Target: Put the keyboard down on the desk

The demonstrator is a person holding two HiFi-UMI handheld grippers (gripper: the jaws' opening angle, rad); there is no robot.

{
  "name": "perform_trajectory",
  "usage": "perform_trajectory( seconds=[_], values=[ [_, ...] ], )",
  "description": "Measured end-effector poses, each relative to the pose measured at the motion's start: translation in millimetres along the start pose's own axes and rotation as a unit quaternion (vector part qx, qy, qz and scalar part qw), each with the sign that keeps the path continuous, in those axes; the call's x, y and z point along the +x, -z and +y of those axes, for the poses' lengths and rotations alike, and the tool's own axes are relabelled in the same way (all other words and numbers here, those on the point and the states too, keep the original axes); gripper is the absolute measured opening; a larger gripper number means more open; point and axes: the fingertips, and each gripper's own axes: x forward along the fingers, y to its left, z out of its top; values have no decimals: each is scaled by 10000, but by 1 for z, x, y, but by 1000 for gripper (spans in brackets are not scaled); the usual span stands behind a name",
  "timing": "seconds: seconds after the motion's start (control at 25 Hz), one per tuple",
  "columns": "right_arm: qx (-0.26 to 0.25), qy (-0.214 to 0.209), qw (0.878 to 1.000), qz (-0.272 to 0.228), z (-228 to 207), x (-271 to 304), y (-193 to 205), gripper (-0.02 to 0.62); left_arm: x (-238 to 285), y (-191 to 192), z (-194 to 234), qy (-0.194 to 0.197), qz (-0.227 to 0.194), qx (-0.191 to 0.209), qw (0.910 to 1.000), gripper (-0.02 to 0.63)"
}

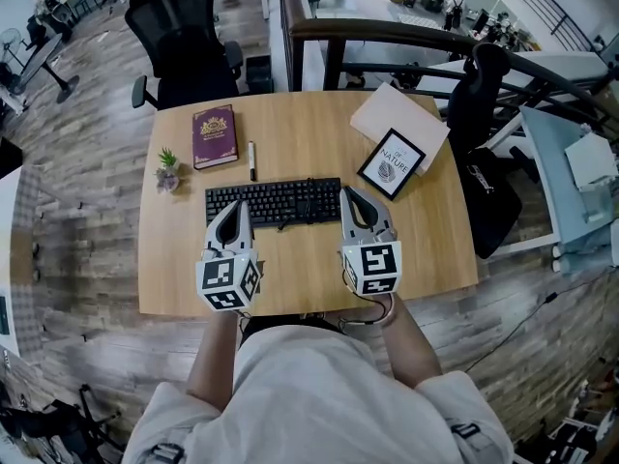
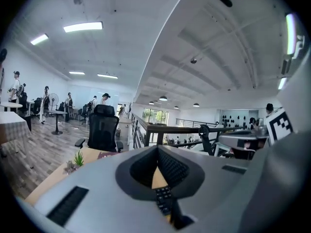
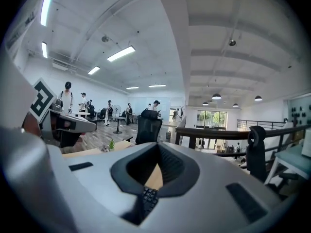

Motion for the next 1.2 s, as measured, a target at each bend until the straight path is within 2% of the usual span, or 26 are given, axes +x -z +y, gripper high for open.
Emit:
perform_trajectory(
  seconds=[0.2, 0.36, 0.76, 1.2],
  values=[
    [-137, 75, 9996, -233, -4, 6, -26, 3, 8, -33, 1, 114, -370, 50, 9992, 11],
    [-433, 240, 9980, -395, -9, 7, -45, 3, 12, -46, 1, 95, -468, 244, 9986, 11],
    [-147, 213, 9980, -571, -10, 5, -57, 3, 9, -53, 5, 49, -467, 379, 9982, 11],
    [-135, 178, 9982, -553, -8, 0, -55, 3, 5, -52, -5, 231, -541, 252, 9979, 11]
  ],
)
